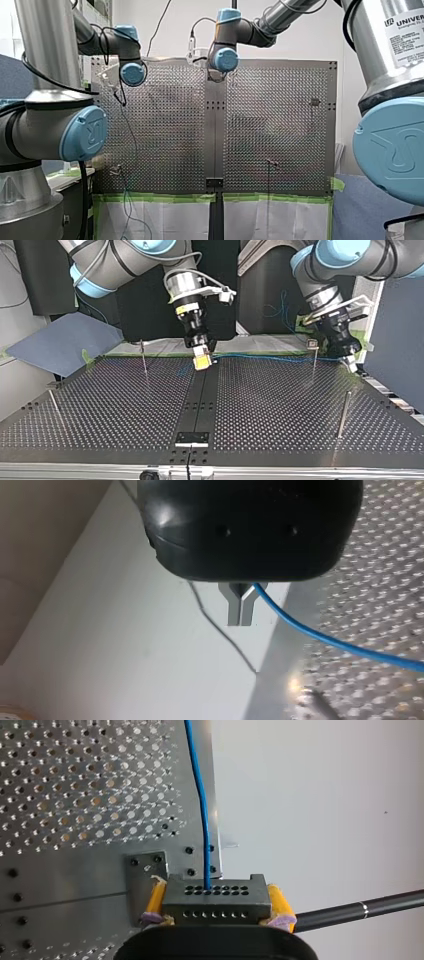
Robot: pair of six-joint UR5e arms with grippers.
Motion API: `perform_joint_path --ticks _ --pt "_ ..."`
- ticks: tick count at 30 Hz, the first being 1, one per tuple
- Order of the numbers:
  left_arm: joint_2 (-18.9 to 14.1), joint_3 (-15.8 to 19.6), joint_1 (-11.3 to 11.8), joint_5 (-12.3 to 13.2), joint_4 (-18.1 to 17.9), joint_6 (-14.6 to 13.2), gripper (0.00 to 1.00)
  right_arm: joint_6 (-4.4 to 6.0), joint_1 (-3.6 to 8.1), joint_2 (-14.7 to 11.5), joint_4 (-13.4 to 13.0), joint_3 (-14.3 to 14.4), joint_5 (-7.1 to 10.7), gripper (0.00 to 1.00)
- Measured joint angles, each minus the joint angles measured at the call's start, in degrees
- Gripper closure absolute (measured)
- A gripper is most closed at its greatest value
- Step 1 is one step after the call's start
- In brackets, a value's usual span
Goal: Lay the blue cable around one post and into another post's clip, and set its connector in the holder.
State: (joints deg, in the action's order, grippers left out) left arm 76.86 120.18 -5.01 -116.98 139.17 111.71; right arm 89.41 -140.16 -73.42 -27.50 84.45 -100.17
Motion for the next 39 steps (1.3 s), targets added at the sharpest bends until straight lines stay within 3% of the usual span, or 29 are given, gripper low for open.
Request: perform_joint_path --ticks 7,19,29,39 --pt "-1.96 -2.97 1.22 0.90 3.16 -0.21 1.00 0.33 -0.27 0.05 0.47 -2.00 0.31 1.00" --pt "2.52 -6.63 3.98 2.95 8.67 0.04 1.00 0.59 -0.32 0.47 0.70 -4.28 0.39 1.00" --pt "3.03 -10.26 8.56 7.16 10.13 3.63 1.00 0.37 -0.66 2.90 2.35 -7.62 0.41 1.00" --pt "4.03 -14.06 13.16 11.74 10.58 4.67 1.00 0.09 -1.83 6.02 3.33 -12.37 0.24 1.00"
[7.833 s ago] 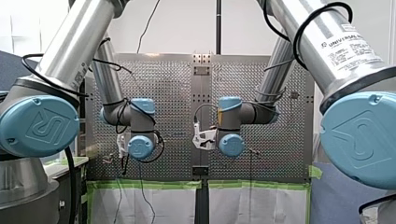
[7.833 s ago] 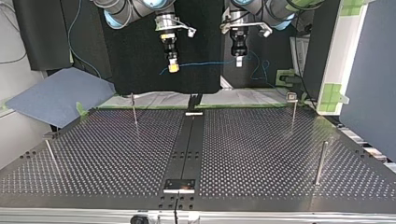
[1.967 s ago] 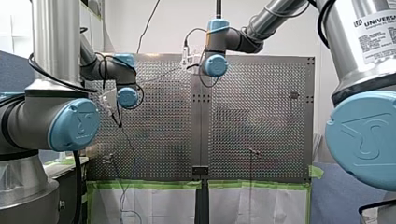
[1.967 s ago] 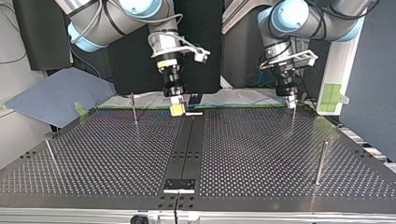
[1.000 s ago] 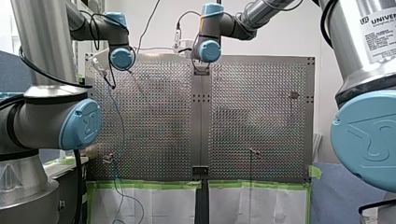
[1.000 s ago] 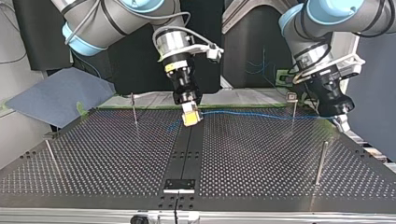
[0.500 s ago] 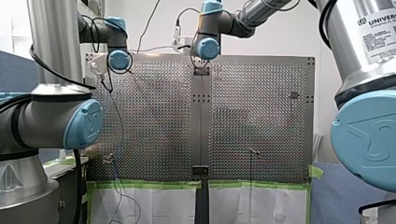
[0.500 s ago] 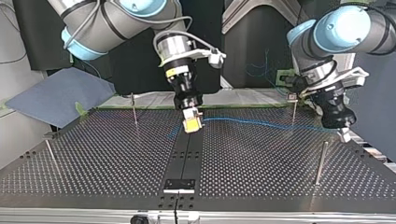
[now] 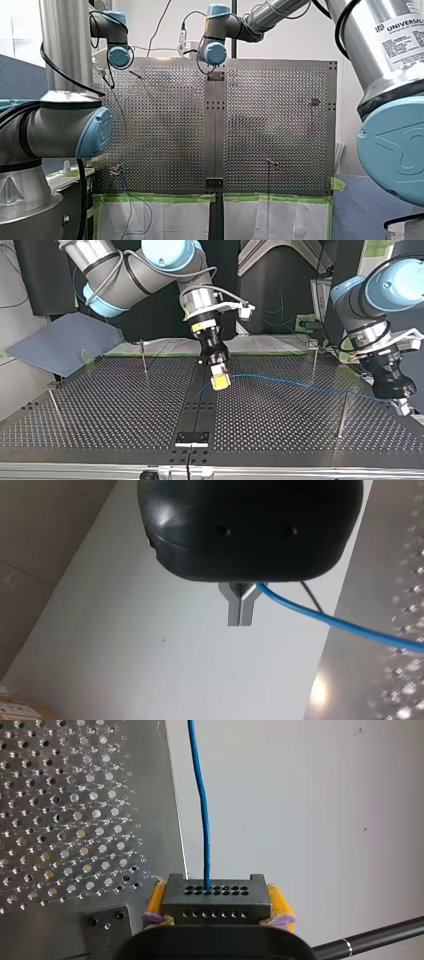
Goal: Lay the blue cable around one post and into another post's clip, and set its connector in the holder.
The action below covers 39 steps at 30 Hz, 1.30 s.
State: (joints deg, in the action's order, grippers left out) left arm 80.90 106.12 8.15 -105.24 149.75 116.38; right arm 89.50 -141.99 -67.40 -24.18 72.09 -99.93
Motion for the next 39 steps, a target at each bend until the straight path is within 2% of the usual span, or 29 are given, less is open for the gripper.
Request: perform_joint_path --ticks 5,13,21,27,34,39 --pt "1.73 -2.50 1.62 0.79 1.47 0.04 1.00 0.15 -0.08 1.31 0.02 -1.53 -0.15 1.00" --pt "4.93 -5.56 2.20 1.05 1.69 0.06 1.00 0.22 -0.15 4.03 0.23 -4.29 -0.18 1.00" --pt "9.01 -6.95 2.99 1.36 1.28 1.38 1.00 -0.07 -0.15 7.37 1.33 -7.76 -0.25 1.00" --pt "10.80 -7.33 4.02 2.21 0.66 2.33 1.00 -0.09 -0.01 9.66 1.52 -9.85 -0.21 1.00" --pt "13.88 -7.68 4.94 3.73 0.38 2.47 1.00 -0.04 0.20 11.73 1.34 -10.97 -0.24 1.00" --pt "15.17 -7.69 5.70 4.79 -0.36 2.95 1.00 -0.02 0.80 12.34 0.94 -11.07 -0.27 1.00"
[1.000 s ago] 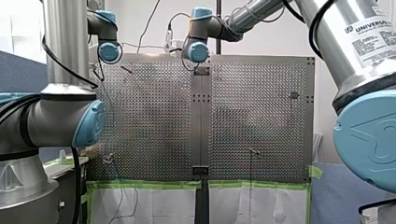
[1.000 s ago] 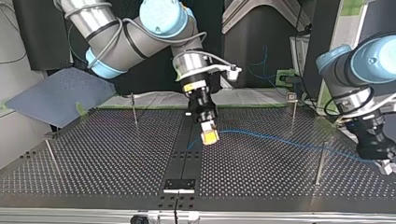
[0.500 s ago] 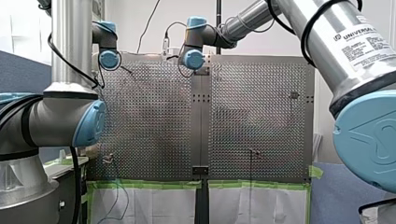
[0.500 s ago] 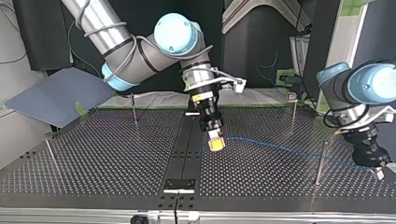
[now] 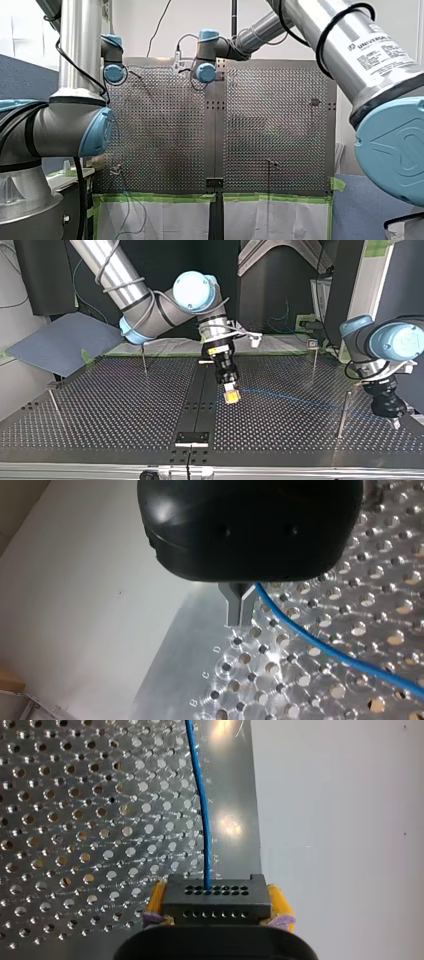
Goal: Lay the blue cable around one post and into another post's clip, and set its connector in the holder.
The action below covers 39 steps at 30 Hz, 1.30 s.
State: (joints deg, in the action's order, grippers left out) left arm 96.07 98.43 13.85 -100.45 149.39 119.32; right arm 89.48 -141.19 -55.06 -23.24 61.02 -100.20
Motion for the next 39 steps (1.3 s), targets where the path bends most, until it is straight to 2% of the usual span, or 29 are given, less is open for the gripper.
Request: perform_joint_path --ticks 6,15,21,26,32,39 --pt "0.78 -0.08 0.42 1.35 -0.30 -0.38 1.00 0.15 0.91 0.22 -0.66 -0.03 0.00 1.00" --pt "3.75 -0.18 0.17 4.20 -0.40 -1.05 1.00 0.03 2.38 0.97 -0.67 -0.75 0.18 1.00" --pt "3.96 -0.23 0.06 5.03 -0.50 -0.92 1.00 -0.24 3.27 2.77 0.75 -2.33 0.17 1.00" --pt "4.92 -0.71 -0.17 7.09 -0.56 -0.57 1.00 -0.36 4.03 3.54 1.11 -2.92 0.19 1.00" --pt "6.53 -1.40 -0.69 9.09 -0.03 -0.35 1.00 -0.16 5.74 3.72 1.55 -3.02 0.25 1.00" --pt "6.95 -1.44 -1.10 9.54 0.09 0.25 1.00 -0.07 7.67 3.82 1.95 -3.04 0.24 1.00"
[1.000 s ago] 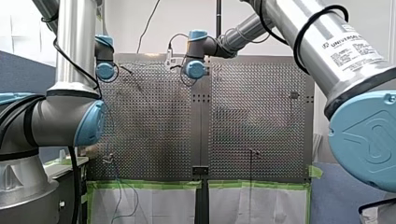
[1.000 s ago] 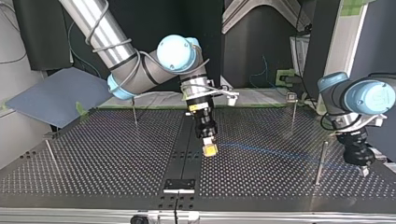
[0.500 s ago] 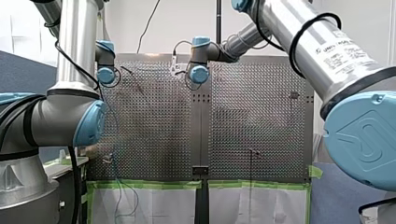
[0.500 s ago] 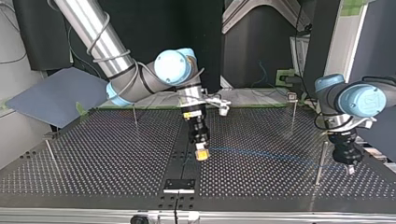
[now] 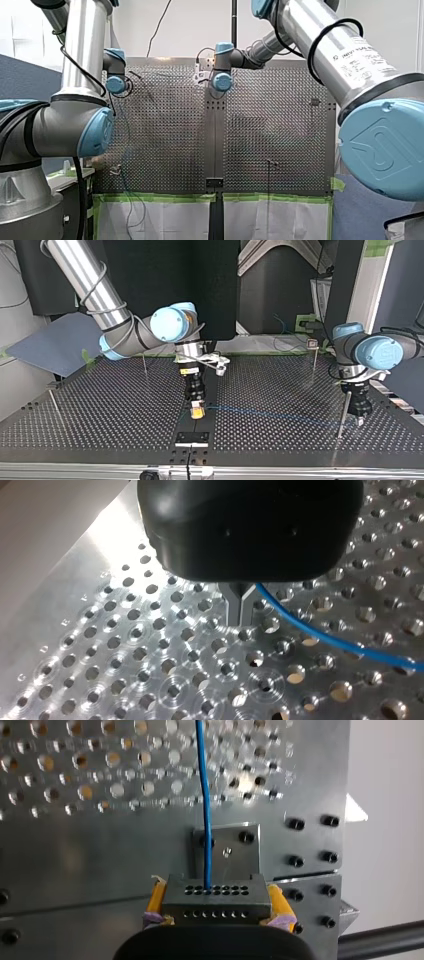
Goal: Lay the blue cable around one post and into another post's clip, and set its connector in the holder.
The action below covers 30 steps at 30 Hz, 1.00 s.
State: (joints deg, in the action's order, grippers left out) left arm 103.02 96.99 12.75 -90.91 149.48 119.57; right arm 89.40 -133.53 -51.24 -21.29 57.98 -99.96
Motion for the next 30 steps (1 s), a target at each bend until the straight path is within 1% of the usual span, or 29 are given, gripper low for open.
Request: perform_joint_path --ticks 5,6,7,8,9,10,11,13,14,15,16,17,18,19,20,21,22,23,25,26,27,29,30 --pt "0.01 0.00 -0.51 0.53 0.08 0.12 1.00 0.00 0.50 0.02 0.68 0.04 -0.05 1.00" --pt "0.01 0.00 -0.60 0.63 0.15 0.11 0.90 0.00 0.62 0.02 0.84 0.05 -0.05 1.00" --pt "0.00 0.01 -0.66 0.62 0.31 0.08 0.76 -0.01 0.72 0.02 0.99 0.06 -0.04 1.00" --pt "0.00 0.01 -0.72 0.47 0.63 0.00 0.76 -0.03 0.81 0.02 1.16 0.07 -0.03 1.00" --pt "0.00 0.01 -0.75 0.26 0.92 -0.12 0.67 -0.07 0.92 0.02 1.42 0.07 -0.03 1.00" --pt "0.00 0.01 -0.79 0.00 1.26 -0.28 0.63 -0.11 1.00 0.02 1.66 0.07 -0.02 1.00" --pt "-0.02 0.01 -0.83 -0.39 1.72 -0.48 0.63 -0.15 1.07 0.03 1.92 0.07 -0.01 1.00" --pt "-0.04 0.02 -0.88 -1.08 2.43 -0.59 0.55 -0.21 1.25 0.02 2.54 0.07 -0.01 1.00" --pt "-0.05 0.02 -0.92 -1.60 2.97 -0.58 0.55 -0.23 1.33 0.03 2.80 0.07 0.00 1.00" --pt "-0.05 0.02 -0.96 -2.00 3.40 -0.58 0.50 -0.27 1.43 0.03 3.13 0.07 0.00 1.00" --pt "-0.05 0.02 -1.01 -2.40 3.80 -0.58 0.42 -0.29 1.50 0.03 3.37 0.08 0.01 1.00" --pt "-0.06 0.02 -1.08 -3.00 4.38 -0.58 0.42 -0.29 1.56 0.03 3.60 0.08 0.01 1.00" --pt "-0.06 0.02 -1.16 -3.50 4.88 -0.59 0.35 -0.30 1.66 0.03 3.88 0.08 0.01 1.00" --pt "-0.07 0.02 -1.24 -3.98 5.40 -0.58 0.25 -0.28 1.73 0.03 4.03 0.08 0.01 1.00" --pt "-0.07 0.02 -1.35 -4.66 5.97 -0.55 0.25 -0.26 1.79 0.03 4.15 0.08 0.01 1.00" --pt "-0.07 0.02 -1.44 -5.18 6.31 -0.54 0.17 -0.22 1.85 0.03 4.25 0.08 0.01 1.00" --pt "-0.08 0.02 -1.54 -5.70 6.57 -0.55 0.13 -0.19 1.90 0.03 4.31 0.08 0.00 1.00" --pt "-0.08 0.02 -1.69 -6.40 6.79 -0.58 0.13 -0.16 1.93 0.03 4.35 0.08 0.00 1.00" --pt "-0.08 0.02 -1.87 -7.44 6.92 -0.60 0.08 -0.13 2.03 0.03 4.48 0.08 0.01 1.00" --pt "-0.08 0.02 -1.97 -8.00 6.95 -0.57 0.08 -0.13 2.07 0.03 4.58 0.08 0.01 1.00" --pt "-0.08 0.02 -2.04 -8.25 6.94 -0.55 0.05 -0.17 2.11 0.03 4.76 0.08 -0.01 1.00" --pt "-0.07 0.02 -2.17 -8.26 6.75 -0.49 0.05 -0.25 2.19 0.03 5.14 0.11 -0.05 1.00" --pt "-0.08 0.02 -2.21 -8.07 6.57 -0.42 0.01 -0.29 2.27 0.04 5.43 0.20 -0.10 1.00"
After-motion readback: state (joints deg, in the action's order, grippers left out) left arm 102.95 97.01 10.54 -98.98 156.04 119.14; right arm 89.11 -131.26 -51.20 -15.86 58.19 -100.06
